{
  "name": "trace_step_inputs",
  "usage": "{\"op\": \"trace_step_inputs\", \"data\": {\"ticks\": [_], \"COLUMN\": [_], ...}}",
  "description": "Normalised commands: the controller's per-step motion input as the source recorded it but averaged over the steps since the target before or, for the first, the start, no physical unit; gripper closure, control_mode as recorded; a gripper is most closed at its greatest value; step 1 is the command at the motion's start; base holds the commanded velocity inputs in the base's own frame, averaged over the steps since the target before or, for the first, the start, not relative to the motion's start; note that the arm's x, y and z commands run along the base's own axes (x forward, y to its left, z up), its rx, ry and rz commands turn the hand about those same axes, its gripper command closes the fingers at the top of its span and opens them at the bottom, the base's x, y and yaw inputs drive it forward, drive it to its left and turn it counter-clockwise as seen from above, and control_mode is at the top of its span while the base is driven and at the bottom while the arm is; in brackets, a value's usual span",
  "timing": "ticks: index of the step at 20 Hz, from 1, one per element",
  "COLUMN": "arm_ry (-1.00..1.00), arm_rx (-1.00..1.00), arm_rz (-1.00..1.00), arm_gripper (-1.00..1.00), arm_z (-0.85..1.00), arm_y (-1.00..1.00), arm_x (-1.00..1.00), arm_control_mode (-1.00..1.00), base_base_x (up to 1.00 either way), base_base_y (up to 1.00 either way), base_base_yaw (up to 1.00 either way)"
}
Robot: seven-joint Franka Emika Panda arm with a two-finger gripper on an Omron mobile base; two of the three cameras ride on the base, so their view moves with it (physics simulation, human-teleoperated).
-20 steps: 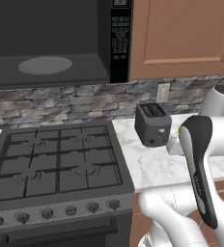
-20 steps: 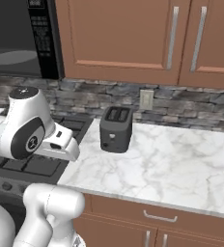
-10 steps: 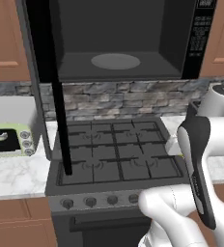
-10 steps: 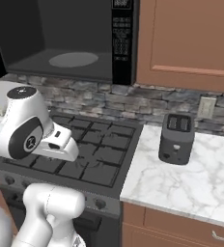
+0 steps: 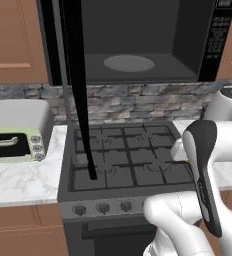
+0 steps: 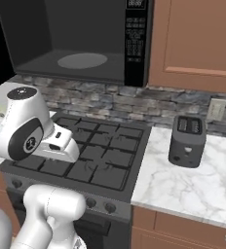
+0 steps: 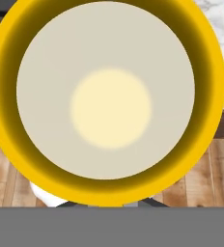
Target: Pick the mug from the counter and place it inside the microwave. Then close the microwave.
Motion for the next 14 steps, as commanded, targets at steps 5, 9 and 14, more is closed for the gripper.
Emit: {"op": "trace_step_inputs", "data": {"ticks": [5, 9, 14], "arm_ry": [0.00, 0.00, 0.00], "arm_rx": [0.00, 0.00, 0.00], "arm_rz": [0.00, 0.00, 0.00], "arm_gripper": [1.00, 1.00, 1.00], "arm_z": [0.00, 0.00, 0.00], "arm_y": [0.00, 0.00, 0.00], "arm_x": [0.00, 0.00, 0.00], "arm_control_mode": [1.00, 1.00, 1.00], "base_base_x": [0.00, 0.00, 0.03], "base_base_y": [0.17, 0.35, 0.18], "base_base_yaw": [-0.09, -0.08, -0.10]}}
